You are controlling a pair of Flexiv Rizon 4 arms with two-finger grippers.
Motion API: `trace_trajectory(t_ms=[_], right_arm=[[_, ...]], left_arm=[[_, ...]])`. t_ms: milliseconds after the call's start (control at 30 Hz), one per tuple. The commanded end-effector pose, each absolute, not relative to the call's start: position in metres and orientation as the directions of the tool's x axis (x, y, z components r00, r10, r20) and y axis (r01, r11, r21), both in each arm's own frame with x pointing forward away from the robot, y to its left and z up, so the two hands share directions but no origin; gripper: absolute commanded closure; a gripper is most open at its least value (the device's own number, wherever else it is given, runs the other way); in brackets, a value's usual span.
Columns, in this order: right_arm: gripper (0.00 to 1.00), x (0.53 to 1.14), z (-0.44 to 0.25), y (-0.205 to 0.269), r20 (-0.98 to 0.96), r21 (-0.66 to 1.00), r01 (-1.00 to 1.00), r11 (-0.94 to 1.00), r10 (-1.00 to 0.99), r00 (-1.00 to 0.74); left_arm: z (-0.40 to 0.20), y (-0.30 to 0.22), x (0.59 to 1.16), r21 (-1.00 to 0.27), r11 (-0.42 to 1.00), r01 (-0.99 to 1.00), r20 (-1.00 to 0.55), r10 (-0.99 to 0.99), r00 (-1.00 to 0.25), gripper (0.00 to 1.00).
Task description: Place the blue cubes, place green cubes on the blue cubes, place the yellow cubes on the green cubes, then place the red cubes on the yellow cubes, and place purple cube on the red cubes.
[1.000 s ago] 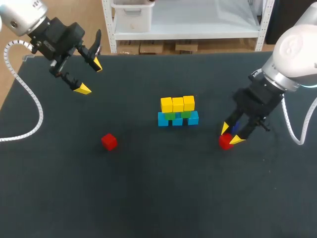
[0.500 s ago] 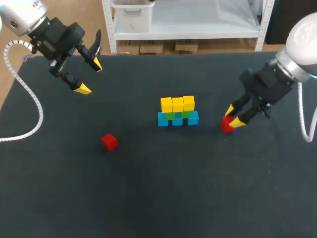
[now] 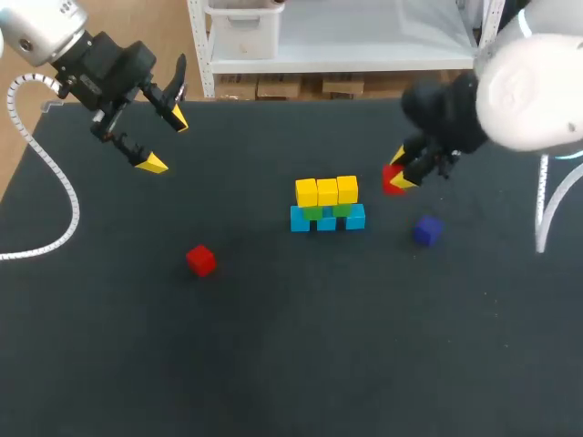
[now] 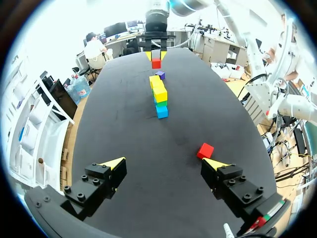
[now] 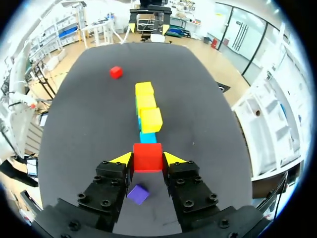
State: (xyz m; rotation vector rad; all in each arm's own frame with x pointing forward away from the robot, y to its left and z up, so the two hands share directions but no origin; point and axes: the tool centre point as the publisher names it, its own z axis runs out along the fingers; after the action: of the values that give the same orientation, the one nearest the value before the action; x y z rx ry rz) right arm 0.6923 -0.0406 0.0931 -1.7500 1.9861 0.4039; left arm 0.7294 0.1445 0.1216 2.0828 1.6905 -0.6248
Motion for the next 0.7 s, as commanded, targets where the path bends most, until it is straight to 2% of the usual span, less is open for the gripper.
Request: trace_trajectory(t_ms=[33,400,700], right_arm=[[1.00,0.695,0.099,-0.029,-0.517,-0.111,-0.982,0.155,-0.853,-0.076],[1.00,0.708,0.109,0.002,-0.561,-0.104,-0.991,0.081,-0.828,-0.009],[1.00,0.710,0.108,0.018,-0.571,-0.079,-0.994,0.078,-0.821,-0.019]], left_arm=[[0.122,0.145,0.731,0.015,-0.204,0.979,-0.561,0.808,0.177,0.00],[0.122,0.145,0.731,0.015,-0.204,0.979,-0.561,0.808,0.177,0.00],[0.122,0.145,0.731,0.015,-0.204,0.979,-0.561,0.808,0.177,0.00]])
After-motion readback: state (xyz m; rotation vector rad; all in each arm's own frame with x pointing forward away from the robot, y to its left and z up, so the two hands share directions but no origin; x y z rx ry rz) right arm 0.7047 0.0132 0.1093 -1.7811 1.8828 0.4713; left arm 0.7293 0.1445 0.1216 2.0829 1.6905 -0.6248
